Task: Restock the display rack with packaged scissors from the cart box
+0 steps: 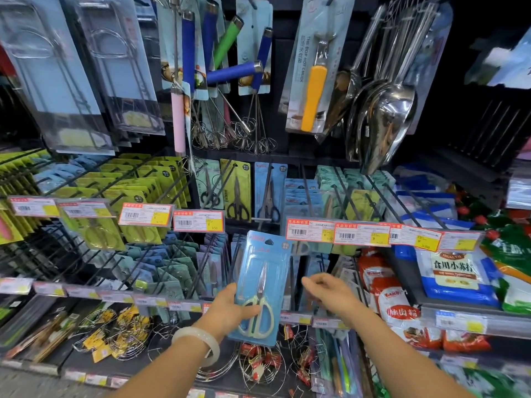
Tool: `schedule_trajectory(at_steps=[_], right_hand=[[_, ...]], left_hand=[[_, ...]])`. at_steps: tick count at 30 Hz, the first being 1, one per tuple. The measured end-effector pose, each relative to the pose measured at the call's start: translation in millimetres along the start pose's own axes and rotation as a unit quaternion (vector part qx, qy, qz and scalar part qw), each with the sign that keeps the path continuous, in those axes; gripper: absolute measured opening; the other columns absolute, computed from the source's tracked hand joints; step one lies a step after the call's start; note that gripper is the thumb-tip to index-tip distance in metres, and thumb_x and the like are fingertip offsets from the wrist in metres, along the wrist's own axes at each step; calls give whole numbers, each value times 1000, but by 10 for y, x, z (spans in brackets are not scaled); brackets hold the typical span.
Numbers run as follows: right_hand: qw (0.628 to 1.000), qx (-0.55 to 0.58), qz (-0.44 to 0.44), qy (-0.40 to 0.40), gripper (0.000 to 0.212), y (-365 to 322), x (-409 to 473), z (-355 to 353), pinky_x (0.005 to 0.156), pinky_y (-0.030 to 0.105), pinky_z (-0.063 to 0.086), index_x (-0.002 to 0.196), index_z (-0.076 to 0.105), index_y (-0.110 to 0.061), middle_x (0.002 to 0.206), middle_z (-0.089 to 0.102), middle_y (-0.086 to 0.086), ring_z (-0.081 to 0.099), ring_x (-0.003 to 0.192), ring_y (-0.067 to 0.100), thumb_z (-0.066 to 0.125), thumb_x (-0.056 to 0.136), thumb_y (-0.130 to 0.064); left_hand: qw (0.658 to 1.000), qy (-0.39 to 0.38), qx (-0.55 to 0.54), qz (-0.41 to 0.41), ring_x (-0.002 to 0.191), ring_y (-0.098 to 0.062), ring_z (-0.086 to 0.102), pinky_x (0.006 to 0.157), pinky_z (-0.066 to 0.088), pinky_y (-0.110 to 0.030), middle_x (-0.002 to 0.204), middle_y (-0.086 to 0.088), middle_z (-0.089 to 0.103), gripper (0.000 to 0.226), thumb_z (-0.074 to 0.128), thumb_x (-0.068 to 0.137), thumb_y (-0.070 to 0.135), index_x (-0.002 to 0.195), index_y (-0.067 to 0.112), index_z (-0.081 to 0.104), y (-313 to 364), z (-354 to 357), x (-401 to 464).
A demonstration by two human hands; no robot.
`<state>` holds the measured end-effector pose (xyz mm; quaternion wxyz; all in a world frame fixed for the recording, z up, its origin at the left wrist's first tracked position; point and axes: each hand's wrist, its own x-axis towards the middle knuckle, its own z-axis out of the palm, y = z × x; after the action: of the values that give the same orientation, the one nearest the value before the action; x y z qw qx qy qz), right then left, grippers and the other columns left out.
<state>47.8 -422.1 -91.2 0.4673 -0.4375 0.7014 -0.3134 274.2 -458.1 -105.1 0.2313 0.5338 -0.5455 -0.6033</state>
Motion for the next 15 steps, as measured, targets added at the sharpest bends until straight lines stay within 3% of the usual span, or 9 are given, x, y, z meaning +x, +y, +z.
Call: schedule_trajectory(at_steps=[2,4,7,10,12,15], right_hand=[[996,21,0,-81,22,-31,-99,64,96,36,51,101,57,-25,112,65,-2,65,96,11,63,84,-38],[993,16,-4,-119,31,-35,-153,140,88,34,56,107,56,-20,109,67,2,68,93,13,70,81,-31],[997,4,-8,-78,25,-18,-223,214,71,27,59,100,52,-9,99,66,12,66,80,15,69,82,-16],[999,2,-32,-17,15,58,-227,136,68,34,57,84,50,-13,88,62,18,63,79,23,64,85,-11],[999,-3,-43,4,16,78,-230,49,69,38,54,81,50,-15,76,60,13,60,71,23,64,86,-9],[998,-9,-56,33,23,35,-222,-62,55,22,47,75,45,-16,61,50,0,50,52,6,62,87,-7]], left_hand=[[1000,-6,1,2,97,-21,68,91,54,-39,107,-5,70,38,70,81,2,113,14,56,5,73,18],[1000,-11,12,6,95,-20,68,91,54,-42,104,-5,71,34,71,80,3,109,14,57,16,161,40],[1000,-17,25,8,95,-21,68,92,53,-45,102,-5,71,30,71,80,3,103,17,57,47,289,73],[998,-28,44,19,98,-20,67,94,52,-44,105,-4,70,29,67,83,4,109,15,59,99,407,94],[997,-25,62,34,98,-20,66,93,53,-42,105,-4,69,26,65,86,5,110,13,61,149,476,96],[995,-9,77,57,87,-17,67,79,56,-34,95,-3,70,15,65,86,10,101,14,64,254,553,110]])
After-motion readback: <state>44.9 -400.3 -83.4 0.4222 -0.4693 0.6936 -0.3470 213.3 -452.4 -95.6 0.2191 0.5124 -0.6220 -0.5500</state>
